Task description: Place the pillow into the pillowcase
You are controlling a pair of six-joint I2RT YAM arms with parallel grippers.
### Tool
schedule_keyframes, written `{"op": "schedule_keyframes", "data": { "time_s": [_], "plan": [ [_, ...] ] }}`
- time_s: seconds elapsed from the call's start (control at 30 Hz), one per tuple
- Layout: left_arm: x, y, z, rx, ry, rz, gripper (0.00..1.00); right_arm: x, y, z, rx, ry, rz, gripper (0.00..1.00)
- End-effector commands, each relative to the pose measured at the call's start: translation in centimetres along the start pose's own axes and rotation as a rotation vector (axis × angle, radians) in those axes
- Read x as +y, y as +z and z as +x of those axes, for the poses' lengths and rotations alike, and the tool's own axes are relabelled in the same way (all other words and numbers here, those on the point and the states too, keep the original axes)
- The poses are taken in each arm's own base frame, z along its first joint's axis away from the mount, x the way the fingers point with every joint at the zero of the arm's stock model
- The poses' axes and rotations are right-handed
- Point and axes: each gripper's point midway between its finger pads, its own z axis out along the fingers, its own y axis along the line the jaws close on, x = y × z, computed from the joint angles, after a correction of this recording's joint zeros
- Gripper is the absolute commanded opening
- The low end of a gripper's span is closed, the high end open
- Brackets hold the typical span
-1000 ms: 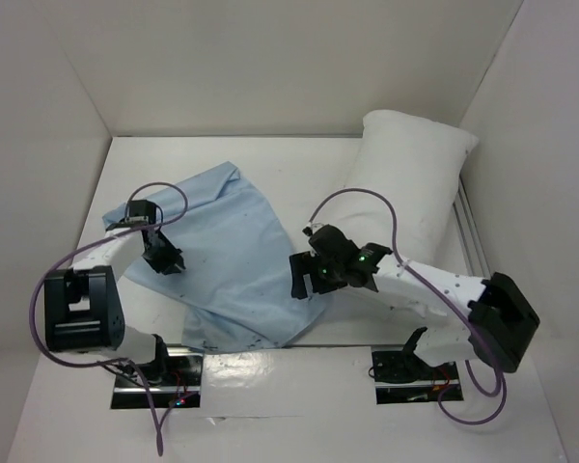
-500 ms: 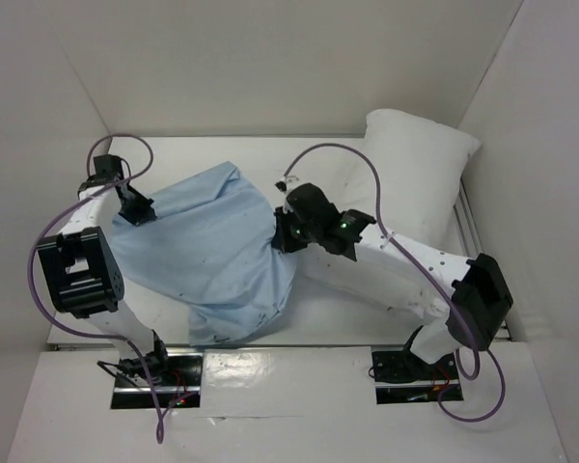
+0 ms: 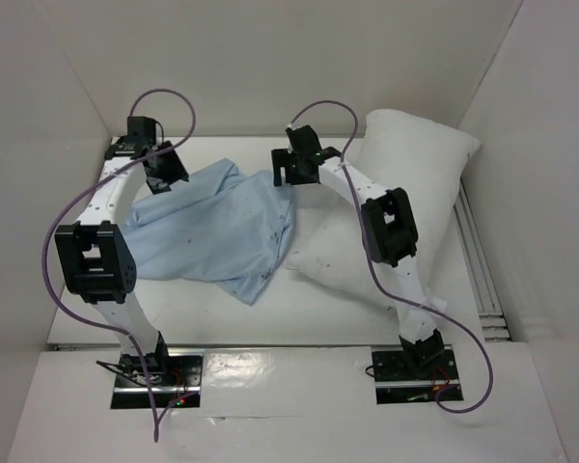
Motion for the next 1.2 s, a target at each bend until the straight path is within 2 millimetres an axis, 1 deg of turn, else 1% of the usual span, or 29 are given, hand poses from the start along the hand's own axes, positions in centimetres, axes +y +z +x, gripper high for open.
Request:
{"op": "schedule_keyframes", "data": {
  "time_s": [0.0, 0.03, 0.07, 0.1, 0.17, 0.2, 0.23, 0.3, 0.33, 0.37, 0.4, 0.43, 0.47, 0.5, 0.53, 0.57, 0.63, 0.67, 0.73, 0.77, 0.8, 0.9, 0.93, 0.97, 1.0, 1.03, 1.07, 1.13, 1.17],
  "plan": [
    [-1.8, -3.6, 4.6, 0.08, 0.184, 0.021, 0.67, 1.4, -8.2, -6.1, -0.116, -0.031, -0.022, 0.89],
    [-1.9, -4.9, 5.2, 0.075, 0.198, 0.02, 0.67, 1.0, -8.4, -4.8, -0.118, -0.031, -0.022, 0.91],
    [-2.0, -5.5, 6.1, 0.089, 0.197, 0.021, 0.66, 1.3, -9.7, -5.0, -0.141, -0.033, -0.043, 0.91],
    [-2.5, -5.7, 8.8, 0.148, 0.21, 0.053, 0.62, 1.7, -12.4, -5.2, -0.177, -0.022, -0.065, 0.91],
    [-3.4, -6.5, 11.1, 0.162, 0.249, 0.083, 0.48, 2.1, -14.5, -4.4, -0.178, -0.013, -0.074, 0.91],
    [-4.6, -7.5, 13.9, 0.185, 0.313, 0.121, 0.48, 3.1, -17.2, -4.7, -0.208, -0.012, -0.107, 0.91],
    [-5.4, -7.8, 15.2, 0.2, 0.343, 0.153, 0.48, 2.3, -17.0, -2.3, -0.166, -0.011, -0.094, 0.91],
    [-7.0, -7.8, 16.9, 0.22, 0.391, 0.192, 0.53, 1.3, -18.0, -0.3, -0.141, 0.001, -0.062, 0.91],
    [-7.9, -7.3, 18.4, 0.253, 0.428, 0.197, 0.59, 1.3, -19.6, 0.5, -0.143, 0.007, -0.055, 0.91],
    [-8.4, -7.0, 19.0, 0.269, 0.446, 0.199, 0.62, 0.1, -19.3, 3.2, -0.086, 0.02, -0.017, 0.94],
    [-8.9, -6.7, 19.6, 0.282, 0.477, 0.204, 0.64, -1.1, -19.6, 4.1, -0.073, 0.021, 0.033, 0.95],
    [-9.9, -6.6, 20.4, 0.286, 0.509, 0.21, 0.68, -1.6, -20.7, 5.3, -0.051, 0.015, 0.066, 0.97],
    [-9.5, -5.7, 21.6, 0.327, 0.539, 0.188, 0.68, -2.4, -21.0, 6.9, -0.019, 0.016, 0.107, 0.98],
    [-9.4, -5.3, 22.1, 0.333, 0.553, 0.172, 0.69, -4.0, -21.6, 7.2, -0.027, 0.013, 0.192, 0.99],
    [-8.7, -5.1, 22.4, 0.338, 0.562, 0.123, 0.69, -4.7, -22.4, 7.2, -0.031, 0.011, 0.23, 0.99],
    [-7.5, -4.8, 23.9, 0.376, 0.578, 0.099, 0.69, -5.6, -23.6, 8.3, 0.007, 0.004, 0.271, 0.99],
    [-5.7, -4.2, 25.1, 0.409, 0.587, 0.054, 0.69, -7.2, -24.8, 9.1, 0.038, 0.003, 0.363, 0.99],
    [-4.8, -3.7, 26.2, 0.432, 0.589, 0.047, 0.69, -7.6, -26.1, 9.6, 0.052, -0.001, 0.383, 0.99],
    [-4.6, -3.4, 27.1, 0.457, 0.583, 0.068, 0.67, -8.0, -26.8, 10.1, 0.053, -0.003, 0.394, 0.99],
    [-5.2, -3.4, 27.5, 0.469, 0.575, 0.108, 0.66, -8.4, -27.4, 10.2, 0.043, 0.007, 0.4, 0.99],
    [-5.2, -3.4, 28.0, 0.482, 0.563, 0.119, 0.63, -8.8, -27.0, 11.4, 0.079, 0.014, 0.392, 0.99],
    [-5.5, -2.0, 28.8, 0.5, 0.558, 0.137, 0.54, -9.0, -26.8, 12.3, 0.093, 0.033, 0.384, 0.99],
    [-5.4, -1.8, 29.2, 0.518, 0.549, 0.131, 0.49, -8.7, -26.7, 12.4, 0.098, 0.046, 0.368, 0.99],
    [-5.7, -1.5, 29.6, 0.533, 0.545, 0.146, 0.33, -8.6, -26.6, 12.1, 0.086, 0.048, 0.364, 0.99],
    [-5.0, -0.7, 29.5, 0.546, 0.526, 0.123, 0.22, -8.3, -26.7, 11.8, 0.072, 0.051, 0.347, 0.99],
    [-5.1, -0.8, 29.6, 0.554, 0.524, 0.132, 0.1, -8.1, -26.8, 11.3, 0.06, 0.053, 0.343, 0.99],
    [-4.4, -0.6, 29.4, 0.559, 0.508, 0.117, 0.0, -8.1, -26.8, 11.3, 0.06, 0.053, 0.343, 0.99],
    [-4.4, -1.3, 27.8, 0.517, 0.476, 0.133, 0.0, -7.7, -27.1, 10.4, 0.04, 0.048, 0.326, 0.99],
    [-4.3, -1.7, 27.1, 0.506, 0.464, 0.135, 0.0, -7.3, -27.0, 10.5, 0.052, 0.04, 0.298, 0.99]
  ]
}}
